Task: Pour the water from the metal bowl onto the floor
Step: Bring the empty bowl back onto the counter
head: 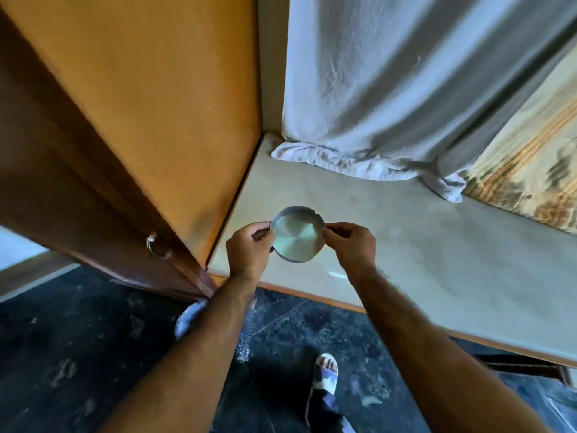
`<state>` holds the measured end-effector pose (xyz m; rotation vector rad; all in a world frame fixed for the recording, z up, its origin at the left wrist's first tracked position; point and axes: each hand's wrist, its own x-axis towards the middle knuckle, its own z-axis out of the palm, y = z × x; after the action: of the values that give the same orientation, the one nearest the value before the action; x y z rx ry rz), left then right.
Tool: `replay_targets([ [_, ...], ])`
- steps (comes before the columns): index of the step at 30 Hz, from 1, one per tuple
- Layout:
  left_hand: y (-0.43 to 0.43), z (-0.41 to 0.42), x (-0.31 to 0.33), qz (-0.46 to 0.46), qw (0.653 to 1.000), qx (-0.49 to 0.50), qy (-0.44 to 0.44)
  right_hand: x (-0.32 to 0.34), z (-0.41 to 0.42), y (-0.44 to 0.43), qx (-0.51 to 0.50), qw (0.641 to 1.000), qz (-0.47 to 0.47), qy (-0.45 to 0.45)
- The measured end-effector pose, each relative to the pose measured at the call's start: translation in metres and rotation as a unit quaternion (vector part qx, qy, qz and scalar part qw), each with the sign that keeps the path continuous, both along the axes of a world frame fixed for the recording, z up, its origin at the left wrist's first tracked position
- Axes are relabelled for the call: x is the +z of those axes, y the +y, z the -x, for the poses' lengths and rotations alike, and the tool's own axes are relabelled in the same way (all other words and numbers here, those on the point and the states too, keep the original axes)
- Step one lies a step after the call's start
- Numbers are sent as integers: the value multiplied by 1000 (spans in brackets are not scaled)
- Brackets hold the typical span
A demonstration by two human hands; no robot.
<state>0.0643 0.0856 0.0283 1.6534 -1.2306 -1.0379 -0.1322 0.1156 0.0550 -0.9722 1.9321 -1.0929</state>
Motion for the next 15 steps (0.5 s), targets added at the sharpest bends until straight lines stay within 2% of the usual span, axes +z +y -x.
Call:
replay_targets([
  [7, -39, 89, -27, -35, 999, 7, -10, -28, 85, -45, 10, 999, -48, 0],
  [12, -59, 112, -47, -68, 997, 25, -42, -47, 106, -76, 37, 996, -77, 6],
  [15, -69, 116, -57, -109, 993, 35, -13, -59, 112, -86, 49, 995, -88, 9],
])
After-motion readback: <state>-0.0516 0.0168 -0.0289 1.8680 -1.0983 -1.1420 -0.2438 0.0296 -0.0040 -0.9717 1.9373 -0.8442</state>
